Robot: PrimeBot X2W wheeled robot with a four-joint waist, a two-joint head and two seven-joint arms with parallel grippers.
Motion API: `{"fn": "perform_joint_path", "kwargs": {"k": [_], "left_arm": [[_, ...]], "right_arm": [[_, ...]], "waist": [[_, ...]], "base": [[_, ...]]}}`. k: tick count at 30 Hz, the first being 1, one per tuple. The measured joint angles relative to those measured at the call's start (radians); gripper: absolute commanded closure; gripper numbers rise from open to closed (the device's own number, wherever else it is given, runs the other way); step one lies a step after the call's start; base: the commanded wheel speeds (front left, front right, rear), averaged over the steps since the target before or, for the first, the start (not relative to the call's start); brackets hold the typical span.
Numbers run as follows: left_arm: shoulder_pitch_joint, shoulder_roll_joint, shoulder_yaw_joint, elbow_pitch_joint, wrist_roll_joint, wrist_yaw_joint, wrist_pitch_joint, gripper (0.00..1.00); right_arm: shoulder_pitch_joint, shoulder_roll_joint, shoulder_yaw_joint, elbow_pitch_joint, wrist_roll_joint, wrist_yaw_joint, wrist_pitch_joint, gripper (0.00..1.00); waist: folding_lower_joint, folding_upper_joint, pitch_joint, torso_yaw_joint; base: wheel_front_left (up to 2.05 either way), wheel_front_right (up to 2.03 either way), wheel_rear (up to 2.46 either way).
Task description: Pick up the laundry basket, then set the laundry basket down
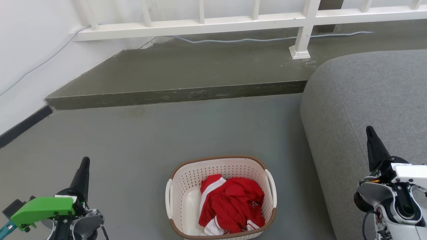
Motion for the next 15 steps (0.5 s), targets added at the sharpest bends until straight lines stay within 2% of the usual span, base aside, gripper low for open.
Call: {"fn": "perform_joint_path", "kwargs": {"k": [15], "left_arm": [[0.0,0.0,0.0,0.0,0.0,0.0,0.0,1.0]], "right_arm": [[0.0,0.0,0.0,0.0,0.0,0.0,0.0,1.0]], "waist": [[0.0,0.0,0.0,0.0]], "base": [[0.0,0.0,0.0]]}}
